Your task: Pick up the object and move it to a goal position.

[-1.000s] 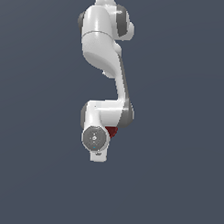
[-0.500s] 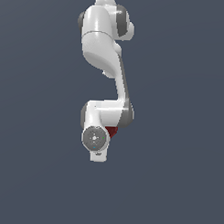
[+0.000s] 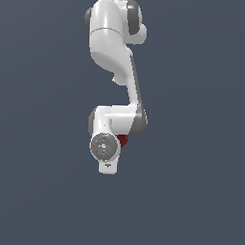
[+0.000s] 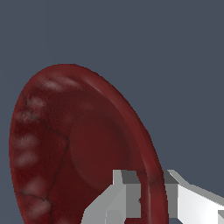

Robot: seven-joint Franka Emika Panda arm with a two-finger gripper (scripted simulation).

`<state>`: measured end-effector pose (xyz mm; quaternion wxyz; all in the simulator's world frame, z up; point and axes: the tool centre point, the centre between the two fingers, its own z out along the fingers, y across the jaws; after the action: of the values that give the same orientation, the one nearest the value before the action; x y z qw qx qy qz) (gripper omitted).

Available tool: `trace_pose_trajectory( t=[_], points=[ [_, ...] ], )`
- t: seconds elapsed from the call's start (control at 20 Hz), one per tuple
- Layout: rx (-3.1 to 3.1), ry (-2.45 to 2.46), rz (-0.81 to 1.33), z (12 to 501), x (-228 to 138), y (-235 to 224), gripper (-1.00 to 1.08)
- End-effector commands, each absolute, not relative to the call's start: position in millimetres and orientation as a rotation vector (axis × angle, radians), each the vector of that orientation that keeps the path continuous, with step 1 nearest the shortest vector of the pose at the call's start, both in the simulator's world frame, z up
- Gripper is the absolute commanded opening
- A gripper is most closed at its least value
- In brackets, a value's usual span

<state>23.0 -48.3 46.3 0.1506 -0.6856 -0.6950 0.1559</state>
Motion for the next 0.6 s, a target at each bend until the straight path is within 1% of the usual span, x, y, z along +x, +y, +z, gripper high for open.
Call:
trace_pose_trajectory(
  t=[0.0, 0.25, 0.55],
  points=[
    [-1.97, -1.996, 0.448, 54, 19, -48, -1.0],
    [-1.97, -1.997, 0.449, 75, 5, -45, -1.0],
    [-1.971, -1.997, 0.45, 112, -19, -41, -1.0]
  ],
)
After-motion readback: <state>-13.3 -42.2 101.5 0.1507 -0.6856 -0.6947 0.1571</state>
